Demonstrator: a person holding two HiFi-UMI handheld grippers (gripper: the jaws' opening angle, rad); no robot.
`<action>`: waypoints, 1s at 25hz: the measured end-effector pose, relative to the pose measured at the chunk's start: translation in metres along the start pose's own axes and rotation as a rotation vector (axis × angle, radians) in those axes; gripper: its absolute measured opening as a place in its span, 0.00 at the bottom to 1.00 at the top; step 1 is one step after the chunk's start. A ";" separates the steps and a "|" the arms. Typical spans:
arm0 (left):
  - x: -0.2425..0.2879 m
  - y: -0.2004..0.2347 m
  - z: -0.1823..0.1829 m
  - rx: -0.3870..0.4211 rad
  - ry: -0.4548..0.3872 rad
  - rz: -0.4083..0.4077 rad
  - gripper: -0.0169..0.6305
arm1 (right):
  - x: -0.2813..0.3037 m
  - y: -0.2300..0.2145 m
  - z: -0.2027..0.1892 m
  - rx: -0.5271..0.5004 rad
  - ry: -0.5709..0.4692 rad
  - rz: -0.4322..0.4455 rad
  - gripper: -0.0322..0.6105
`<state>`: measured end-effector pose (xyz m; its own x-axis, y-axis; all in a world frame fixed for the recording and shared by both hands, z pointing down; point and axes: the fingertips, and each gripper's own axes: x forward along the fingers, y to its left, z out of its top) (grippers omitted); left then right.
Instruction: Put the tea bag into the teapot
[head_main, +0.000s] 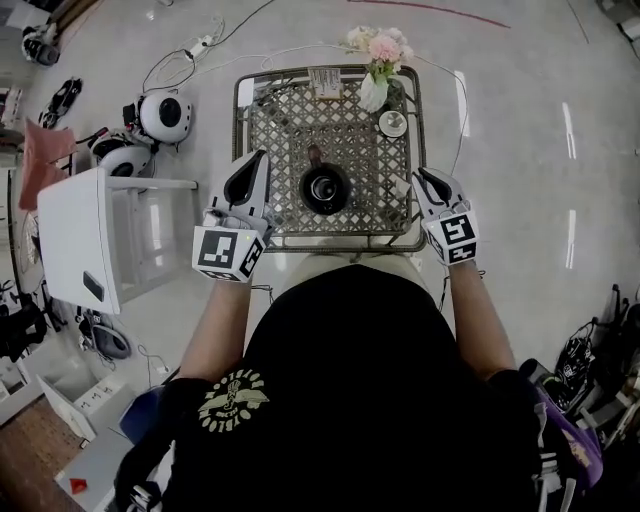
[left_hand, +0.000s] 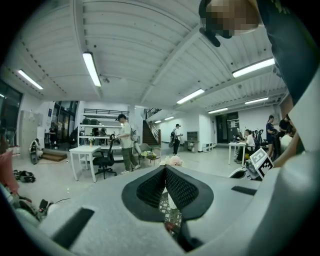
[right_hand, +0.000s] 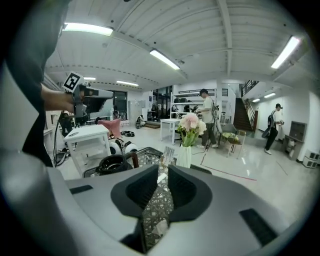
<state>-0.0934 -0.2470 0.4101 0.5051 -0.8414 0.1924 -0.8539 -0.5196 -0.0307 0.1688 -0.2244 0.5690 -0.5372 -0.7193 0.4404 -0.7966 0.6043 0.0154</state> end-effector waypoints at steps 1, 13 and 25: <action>-0.003 0.000 0.001 0.000 0.004 0.013 0.02 | 0.003 -0.001 -0.010 0.016 0.020 0.010 0.14; -0.050 0.012 -0.006 -0.002 0.067 0.170 0.02 | 0.044 0.001 -0.119 0.073 0.231 0.124 0.26; -0.068 0.011 0.004 -0.001 0.084 0.254 0.02 | 0.079 -0.003 -0.206 0.051 0.416 0.206 0.26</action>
<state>-0.1362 -0.1963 0.3925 0.2624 -0.9295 0.2593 -0.9520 -0.2933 -0.0877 0.1855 -0.2122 0.7888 -0.5373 -0.3809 0.7525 -0.7029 0.6953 -0.1499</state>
